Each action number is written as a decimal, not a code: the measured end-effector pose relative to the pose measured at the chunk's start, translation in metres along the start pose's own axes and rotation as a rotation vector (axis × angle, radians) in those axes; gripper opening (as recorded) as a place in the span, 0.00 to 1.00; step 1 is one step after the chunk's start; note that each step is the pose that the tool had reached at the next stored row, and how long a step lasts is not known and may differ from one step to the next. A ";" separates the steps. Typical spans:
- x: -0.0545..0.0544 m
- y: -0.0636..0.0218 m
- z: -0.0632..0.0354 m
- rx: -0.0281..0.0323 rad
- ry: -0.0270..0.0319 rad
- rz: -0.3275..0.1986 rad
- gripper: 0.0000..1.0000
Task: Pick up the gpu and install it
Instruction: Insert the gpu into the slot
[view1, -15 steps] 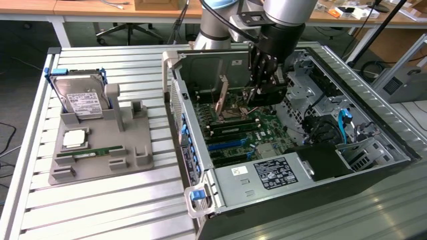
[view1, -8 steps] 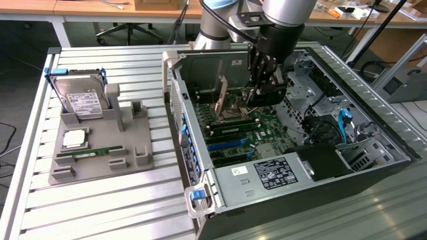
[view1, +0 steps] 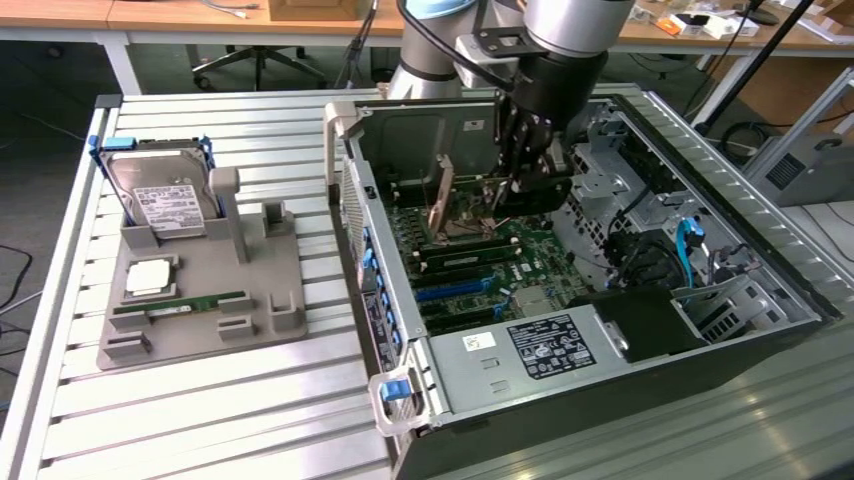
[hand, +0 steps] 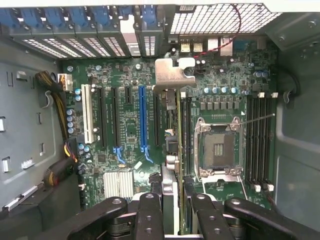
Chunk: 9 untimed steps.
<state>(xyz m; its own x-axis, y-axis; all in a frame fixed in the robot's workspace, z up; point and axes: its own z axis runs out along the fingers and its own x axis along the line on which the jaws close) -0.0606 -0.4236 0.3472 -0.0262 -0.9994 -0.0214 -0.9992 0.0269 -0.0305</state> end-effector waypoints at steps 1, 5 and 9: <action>0.000 0.0001 0.0001 -0.0001 0.0001 0.000 0.27; 0.001 0.0007 0.0006 0.0000 0.0000 0.000 0.27; 0.002 0.0016 0.0012 0.0000 0.0000 0.000 0.27</action>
<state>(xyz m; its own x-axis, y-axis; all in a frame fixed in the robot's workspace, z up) -0.0622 -0.4258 0.3460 -0.0262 -0.9994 -0.0214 -0.9992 0.0269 -0.0304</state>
